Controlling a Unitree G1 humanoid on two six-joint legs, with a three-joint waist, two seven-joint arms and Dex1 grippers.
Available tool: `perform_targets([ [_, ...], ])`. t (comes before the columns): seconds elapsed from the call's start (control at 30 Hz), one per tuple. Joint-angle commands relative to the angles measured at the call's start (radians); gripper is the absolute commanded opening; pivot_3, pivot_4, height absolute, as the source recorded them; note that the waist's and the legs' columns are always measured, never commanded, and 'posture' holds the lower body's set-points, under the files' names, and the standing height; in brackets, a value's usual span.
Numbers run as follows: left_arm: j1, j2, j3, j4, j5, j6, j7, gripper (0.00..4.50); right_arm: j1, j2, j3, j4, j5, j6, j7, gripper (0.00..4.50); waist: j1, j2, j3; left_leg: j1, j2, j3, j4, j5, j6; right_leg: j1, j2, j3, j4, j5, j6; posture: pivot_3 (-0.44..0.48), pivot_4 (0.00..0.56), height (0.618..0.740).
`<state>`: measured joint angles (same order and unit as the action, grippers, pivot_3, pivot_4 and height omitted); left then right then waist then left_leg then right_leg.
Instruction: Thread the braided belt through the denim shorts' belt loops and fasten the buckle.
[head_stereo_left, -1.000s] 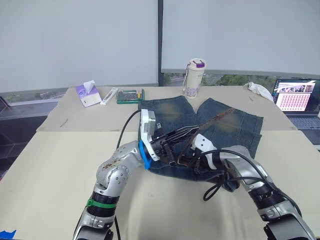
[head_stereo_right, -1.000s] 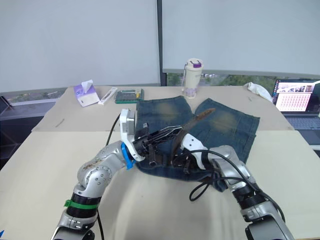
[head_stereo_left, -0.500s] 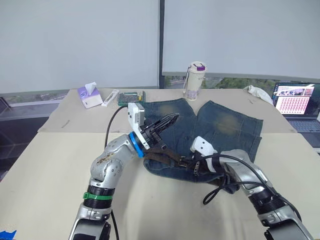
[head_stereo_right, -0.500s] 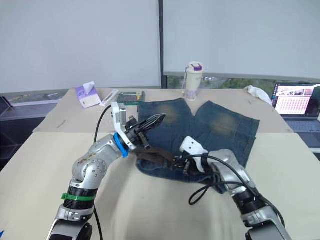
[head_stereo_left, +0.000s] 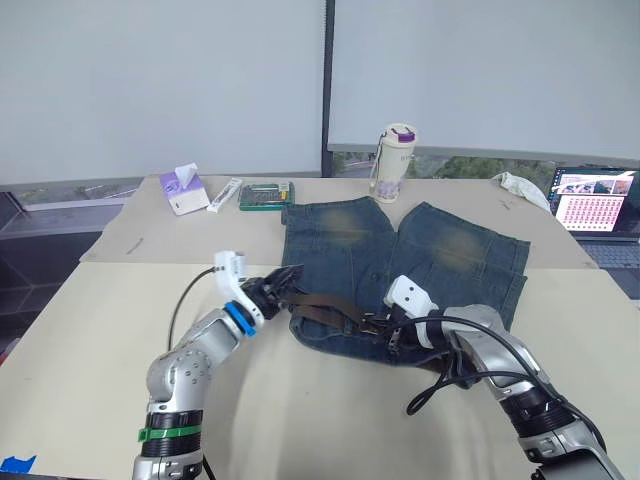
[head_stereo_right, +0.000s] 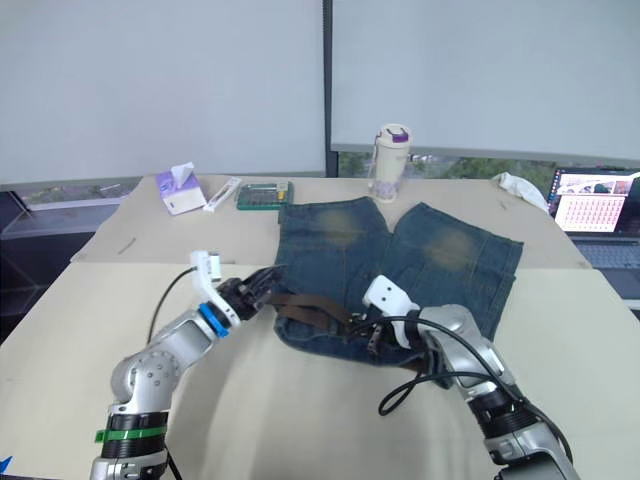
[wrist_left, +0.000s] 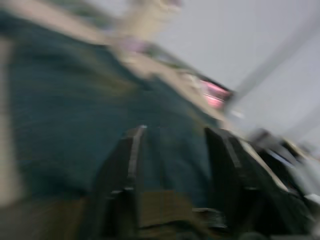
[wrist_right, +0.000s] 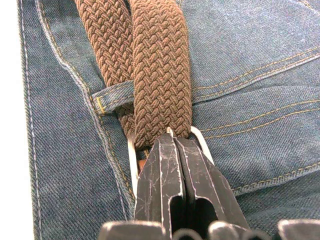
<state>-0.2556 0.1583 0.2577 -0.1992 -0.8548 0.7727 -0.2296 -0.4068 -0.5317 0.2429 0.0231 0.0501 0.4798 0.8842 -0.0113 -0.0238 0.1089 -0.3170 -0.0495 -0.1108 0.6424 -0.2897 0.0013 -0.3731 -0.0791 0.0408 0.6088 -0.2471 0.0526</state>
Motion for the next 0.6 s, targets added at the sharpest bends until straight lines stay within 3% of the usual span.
perform_targets([
  [0.03, 0.032, -0.050, 0.074, -0.085, -0.145, 0.081, 0.154, 3.55, 0.062, -0.011, 0.061, 0.082, -0.033, 0.055, 0.005, 0.00, 0.002, -0.001, 0.000, 0.000, 0.000, 0.000, 0.000, 0.000, 0.000, 0.000, 0.000, 0.000, 0.000, 0.000, 0.000, 0.000, 0.150, 0.740],
  [0.13, 0.060, -0.096, 0.140, -0.095, -0.295, 0.140, 0.296, 4.46, 0.054, -0.008, 0.067, 0.089, -0.034, 0.053, 0.012, 0.00, 0.002, -0.003, 0.001, 0.000, 0.000, -0.001, 0.000, 0.000, 0.000, 0.000, 0.000, 0.000, 0.000, 0.000, 0.000, 0.000, 0.150, 0.740],
  [0.37, 0.068, -0.105, 0.172, -0.046, -0.495, 0.171, 0.478, 4.46, 0.032, -0.005, 0.074, 0.112, -0.040, 0.042, 0.021, 0.00, 0.001, -0.003, 0.001, 0.000, 0.000, -0.001, 0.000, -0.001, -0.002, 0.000, 0.000, 0.000, 0.000, 0.000, 0.000, 0.000, 0.150, 0.740],
  [0.6, 0.021, -0.097, 0.144, 0.092, -0.520, 0.167, 0.531, 4.46, 0.034, -0.003, 0.072, 0.110, -0.040, 0.040, 0.016, 0.00, 0.002, -0.003, 0.001, 0.000, 0.000, -0.001, 0.000, -0.001, -0.003, 0.000, 0.001, -0.001, -0.001, 0.000, 0.000, 0.000, 0.150, 0.740],
])
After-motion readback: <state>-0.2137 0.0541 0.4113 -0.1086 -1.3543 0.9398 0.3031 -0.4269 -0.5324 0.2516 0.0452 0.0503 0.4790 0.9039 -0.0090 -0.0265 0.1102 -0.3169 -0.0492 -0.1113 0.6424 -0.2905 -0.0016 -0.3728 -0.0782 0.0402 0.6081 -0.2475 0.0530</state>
